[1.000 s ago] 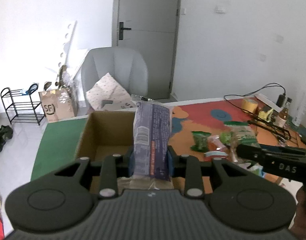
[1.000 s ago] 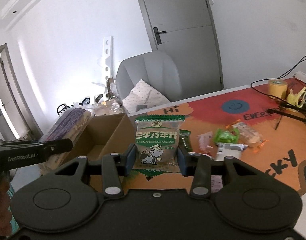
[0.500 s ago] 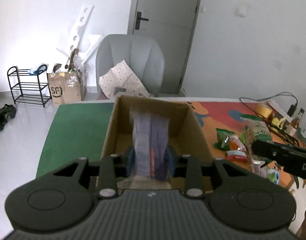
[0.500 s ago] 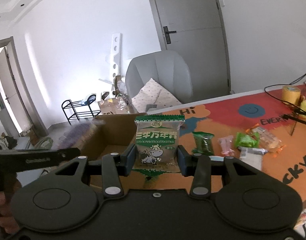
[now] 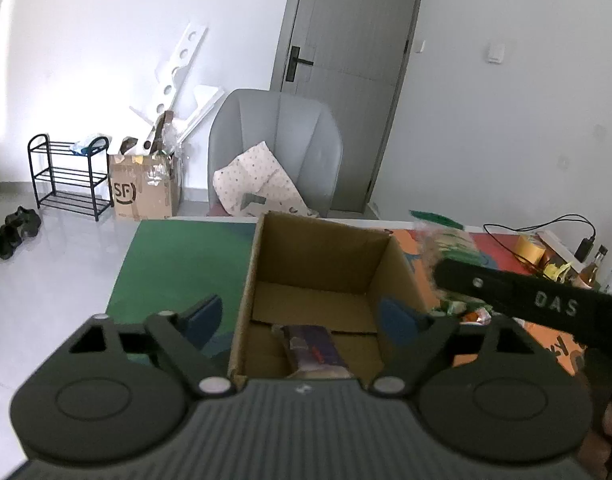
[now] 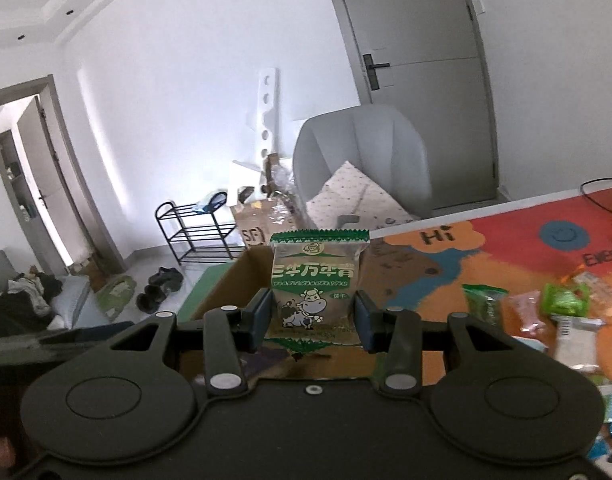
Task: Organize snacks
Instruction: 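Open both grippers to drop the snacks into the box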
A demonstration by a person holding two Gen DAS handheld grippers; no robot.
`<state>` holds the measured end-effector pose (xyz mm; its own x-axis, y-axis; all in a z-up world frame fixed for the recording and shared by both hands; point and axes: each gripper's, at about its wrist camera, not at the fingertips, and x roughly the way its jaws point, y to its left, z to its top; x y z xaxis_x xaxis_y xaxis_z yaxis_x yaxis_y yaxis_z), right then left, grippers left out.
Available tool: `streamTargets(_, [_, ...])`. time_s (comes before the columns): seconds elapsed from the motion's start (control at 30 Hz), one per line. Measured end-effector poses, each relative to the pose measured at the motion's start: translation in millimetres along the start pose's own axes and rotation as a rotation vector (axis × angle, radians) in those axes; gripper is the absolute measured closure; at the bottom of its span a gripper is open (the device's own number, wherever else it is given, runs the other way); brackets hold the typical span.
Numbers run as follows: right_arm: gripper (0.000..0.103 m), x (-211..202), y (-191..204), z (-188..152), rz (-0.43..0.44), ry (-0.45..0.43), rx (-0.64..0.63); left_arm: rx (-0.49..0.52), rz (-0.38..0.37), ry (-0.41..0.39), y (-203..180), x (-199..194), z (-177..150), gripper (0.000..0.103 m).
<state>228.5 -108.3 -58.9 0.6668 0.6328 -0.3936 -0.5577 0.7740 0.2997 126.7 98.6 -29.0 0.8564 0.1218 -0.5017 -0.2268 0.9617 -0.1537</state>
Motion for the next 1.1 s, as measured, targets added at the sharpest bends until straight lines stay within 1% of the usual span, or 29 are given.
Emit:
streamTargets(0.03, [0.053, 0.8, 0.5, 0.4, 0.025, 0.001, 0.005, 0.005, 0.002, -0.001, -0.7, -0.5, -0.4, 0.014])
streamTargets(0.07, [0.043, 0.6, 0.3, 0.5, 0.037, -0.001, 0.009, 0.011, 0.002, 0.0, -1.0, -0.6, -1.2, 0.014])
streamTargets(0.1, [0.038, -0.7, -0.2, 0.0, 0.04, -0.005, 0.009, 0.015, 0.001, 0.0, -1.3, -0.5, -1.4, 0.011])
streamTargets(0.13, [0.028, -0.9, 0.9, -0.5, 0.037, -0.011, 0.007, 0.019, 0.003, 0.0, -1.5, -0.4, -2.4, 0.007])
streamTargets(0.17, [0.021, -3.2, -0.5, -1.4, 0.031, -0.015, 0.006, 0.021, 0.01, 0.0, -1.9, 0.1, -2.6, 0.006])
streamTargets(0.3, [0.017, -10.6, -11.7, -4.6, -0.002, -0.005, 0.032, 0.027, 0.016, 0.011, -7.2, 3.2, -4.0, 0.005])
streamTargets(0.4, [0.015, -21.0, -26.1, -9.7, -0.03, -0.001, 0.06, 0.025, -0.007, 0.019, -13.1, 3.3, -4.8, 0.005])
streamTargets(0.47, [0.011, -26.9, -34.4, -13.6, -0.037, -0.001, 0.075, 0.034, -0.014, 0.024, -18.0, 2.6, -5.5, 0.004])
streamTargets(0.53, [0.011, -31.9, -43.1, -15.1, -0.05, 0.008, 0.087, 0.049, -0.027, 0.017, -25.4, 0.2, -4.7, 0.003])
streamTargets(0.6, [0.011, -38.0, -50.8, -16.5, -0.066, 0.012, 0.087, 0.063, -0.033, 0.009, -31.7, -0.7, -3.4, 0.0])
streamTargets(0.7, [0.01, -48.8, -59.4, -18.9, -0.093, 0.013, 0.094, 0.064, -0.063, 0.007, -40.8, -2.5, -5.3, 0.0])
streamTargets(0.8, [0.005, -62.0, -66.8, -22.0, -0.108, 0.001, 0.107, 0.065, -0.1, 0.03, -48.3, 0.1, -6.5, 0.0])
streamTargets(0.83, [0.001, -66.5, -68.6, -23.4, -0.112, -0.005, 0.108, 0.07, -0.106, 0.036, -51.9, 0.6, -7.6, 0.0])
streamTargets(0.87, [0.0, -68.8, -71.8, -24.4, -0.116, -0.008, 0.11, 0.072, -0.11, 0.039, -55.6, 0.4, -9.3, 0.0])
streamTargets(1.1, [0.0, -88.6, -90.5, -35.3, -0.142, 0.005, 0.138, 0.09, -0.153, 0.059, -78.6, 0.7, -17.8, 0.0])
